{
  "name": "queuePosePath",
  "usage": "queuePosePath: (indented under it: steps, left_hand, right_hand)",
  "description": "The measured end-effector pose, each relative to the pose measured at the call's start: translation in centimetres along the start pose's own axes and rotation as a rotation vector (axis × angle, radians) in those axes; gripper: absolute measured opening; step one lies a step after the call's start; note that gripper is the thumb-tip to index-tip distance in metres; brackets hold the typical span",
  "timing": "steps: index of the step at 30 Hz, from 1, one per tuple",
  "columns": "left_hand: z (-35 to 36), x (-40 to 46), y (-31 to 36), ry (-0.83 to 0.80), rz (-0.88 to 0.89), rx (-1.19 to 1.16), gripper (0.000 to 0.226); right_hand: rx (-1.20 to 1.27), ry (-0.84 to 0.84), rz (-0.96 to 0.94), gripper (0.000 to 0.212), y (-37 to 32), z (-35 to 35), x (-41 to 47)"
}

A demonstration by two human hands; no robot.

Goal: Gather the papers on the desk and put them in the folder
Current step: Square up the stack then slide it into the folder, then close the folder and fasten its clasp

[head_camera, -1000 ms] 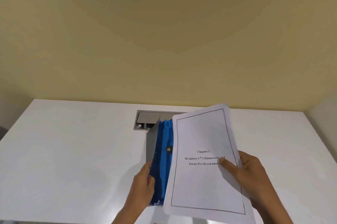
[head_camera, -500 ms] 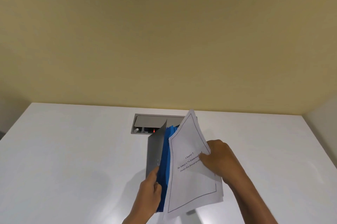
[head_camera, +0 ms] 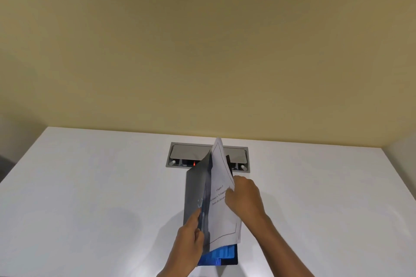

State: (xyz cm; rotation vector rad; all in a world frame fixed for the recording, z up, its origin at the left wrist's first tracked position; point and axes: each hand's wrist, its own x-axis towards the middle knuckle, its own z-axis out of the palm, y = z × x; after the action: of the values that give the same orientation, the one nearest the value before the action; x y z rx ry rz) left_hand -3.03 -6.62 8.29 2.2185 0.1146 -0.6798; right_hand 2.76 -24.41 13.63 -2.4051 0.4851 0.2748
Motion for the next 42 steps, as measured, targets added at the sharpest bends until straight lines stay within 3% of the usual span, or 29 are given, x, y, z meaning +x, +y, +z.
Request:
queuePosePath:
  steps: [11,15,22,25,31,38,42]
  left_hand:
    - [-0.3,-0.1,0.1,-0.023,0.009,-0.098,0.052]
    - [-0.4,-0.3,0.2,-0.009,0.012,-0.141,0.046]
    - [-0.6,-1.2,0.9,-0.006,0.098,-0.101,0.056]
    - [-0.4,-1.3,0.8,0.003,0.096,-0.085,0.056]
    - [-0.4,-1.4,0.5,0.000,0.127,-0.100,0.055]
    - [0.6,-0.8,0.2,-0.007,0.049,-0.197,0.045]
    - [1.2,-0.2,-1.0,0.013,0.132,-0.085,0.056]
  right_hand:
    - [-0.007,0.101,0.008,0.019,0.7,8.2,-1.6]
    - [-0.032,0.065,0.009,0.020,0.7,9.9,-1.8]
    - [-0.037,-0.063,0.013,0.015,1.2,11.2,-1.7]
    - [-0.002,-0.134,0.030,0.020,1.6,11.5,-1.8]
    - [0.029,-0.104,0.055,0.034,2.4,11.6,-2.0]
    - [0.015,-0.081,0.013,0.014,2.9,11.5,-2.8]
    - [0.062,-0.082,0.009,0.015,3.7,11.3,-3.0]
